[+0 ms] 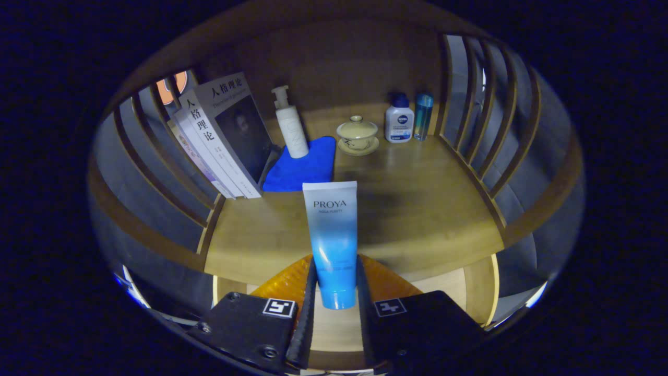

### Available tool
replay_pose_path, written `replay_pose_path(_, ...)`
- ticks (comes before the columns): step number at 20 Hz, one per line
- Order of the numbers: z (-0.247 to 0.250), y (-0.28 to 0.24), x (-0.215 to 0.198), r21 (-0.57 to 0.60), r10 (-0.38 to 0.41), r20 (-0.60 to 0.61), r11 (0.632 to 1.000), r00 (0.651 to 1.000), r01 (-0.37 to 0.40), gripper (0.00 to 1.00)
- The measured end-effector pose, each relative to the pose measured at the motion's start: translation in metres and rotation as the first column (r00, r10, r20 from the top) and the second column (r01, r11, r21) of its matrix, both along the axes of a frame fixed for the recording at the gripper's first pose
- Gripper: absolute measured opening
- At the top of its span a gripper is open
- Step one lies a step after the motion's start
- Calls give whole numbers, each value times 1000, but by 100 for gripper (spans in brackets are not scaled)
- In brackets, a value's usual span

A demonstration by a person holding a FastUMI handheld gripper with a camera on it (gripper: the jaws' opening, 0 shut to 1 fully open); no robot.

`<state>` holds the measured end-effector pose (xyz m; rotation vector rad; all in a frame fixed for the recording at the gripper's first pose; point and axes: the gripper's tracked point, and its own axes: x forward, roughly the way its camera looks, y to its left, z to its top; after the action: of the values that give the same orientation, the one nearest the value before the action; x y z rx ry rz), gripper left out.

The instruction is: Pull open the drawer, take out the items inside it, and place them on the countertop above the cabinet.

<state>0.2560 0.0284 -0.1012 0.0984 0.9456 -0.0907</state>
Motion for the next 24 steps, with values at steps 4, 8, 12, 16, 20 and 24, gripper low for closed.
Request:
replay_pose_path(4, -11, 5, 17, -10, 7, 7, 1000, 1000, -7, 42)
replay_pose_path(8, -22, 4, 27, -21, -4, 2, 1000, 1000, 4, 42)
replay_pose_path(12, -36, 4, 34, -4, -7, -25, 1000, 1000, 7, 43)
replay_pose_path(16, -35, -5, 32, -49, -9, -7, 999, 1000, 8, 47)
replay_pose_path(20, -20, -3, 17, -45, 8, 16, 999, 1000, -7, 56)
replay_pose_path(24, -2, 2, -14, -39, 35, 51, 999, 998, -33, 65)
